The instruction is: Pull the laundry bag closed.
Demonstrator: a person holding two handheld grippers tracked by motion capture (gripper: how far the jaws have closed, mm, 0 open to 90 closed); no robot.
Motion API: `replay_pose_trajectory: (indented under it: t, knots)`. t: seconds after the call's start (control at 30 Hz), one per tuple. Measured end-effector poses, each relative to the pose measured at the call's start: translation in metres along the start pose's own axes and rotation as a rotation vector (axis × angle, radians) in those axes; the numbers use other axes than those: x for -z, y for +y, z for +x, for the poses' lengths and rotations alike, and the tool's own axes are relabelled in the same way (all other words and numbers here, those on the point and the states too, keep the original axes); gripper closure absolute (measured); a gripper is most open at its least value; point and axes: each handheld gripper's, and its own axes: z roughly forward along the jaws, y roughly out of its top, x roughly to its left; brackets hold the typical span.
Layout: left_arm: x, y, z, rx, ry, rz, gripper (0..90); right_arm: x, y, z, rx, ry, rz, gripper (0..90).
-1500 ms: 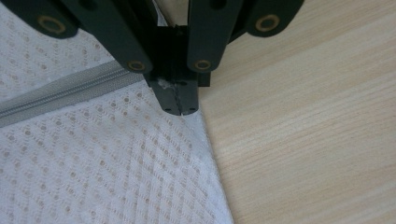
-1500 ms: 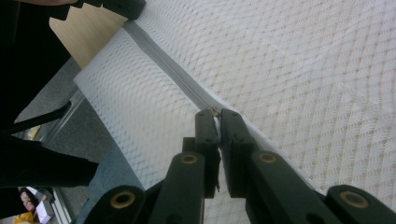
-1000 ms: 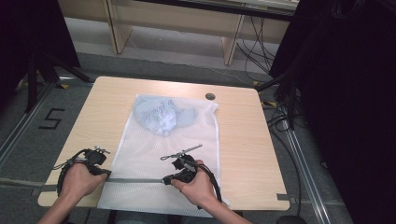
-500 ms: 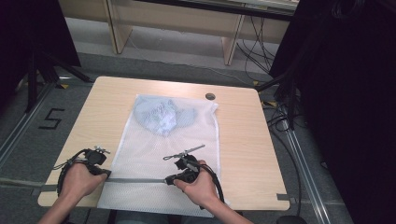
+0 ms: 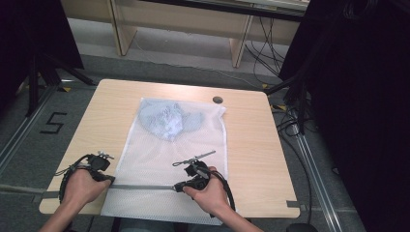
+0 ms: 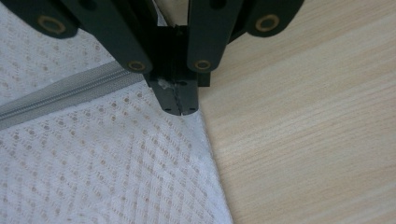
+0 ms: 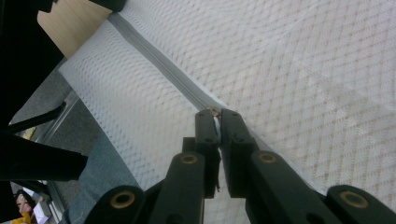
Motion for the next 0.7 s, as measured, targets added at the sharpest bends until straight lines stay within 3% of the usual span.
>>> replay_pose_trajectory:
  t: [0.17,0.2,0.43,0.7]
  knots:
    - [0.0004,0.0002,-0.0006,0.003,0.003,0.006,90.0,0.0008,-0.0012,-0.0015,-0.007,-0.005,0.0,87.1]
    - [0.0004,0.0002,-0.0005,0.001,0.005,0.006,90.0,0.0019,-0.0014,-0.0003,-0.029,-0.009,0.016,87.1]
    - [0.0009,0.0005,0.0004,-0.016,0.009,0.013,90.0,0.0023,-0.0026,-0.0032,-0.002,-0.007,0.001,87.1]
    - [0.0004,0.0003,-0.0003,-0.003,0.005,0.006,90.0,0.0043,-0.0041,-0.0072,0.011,-0.004,-0.006,87.1]
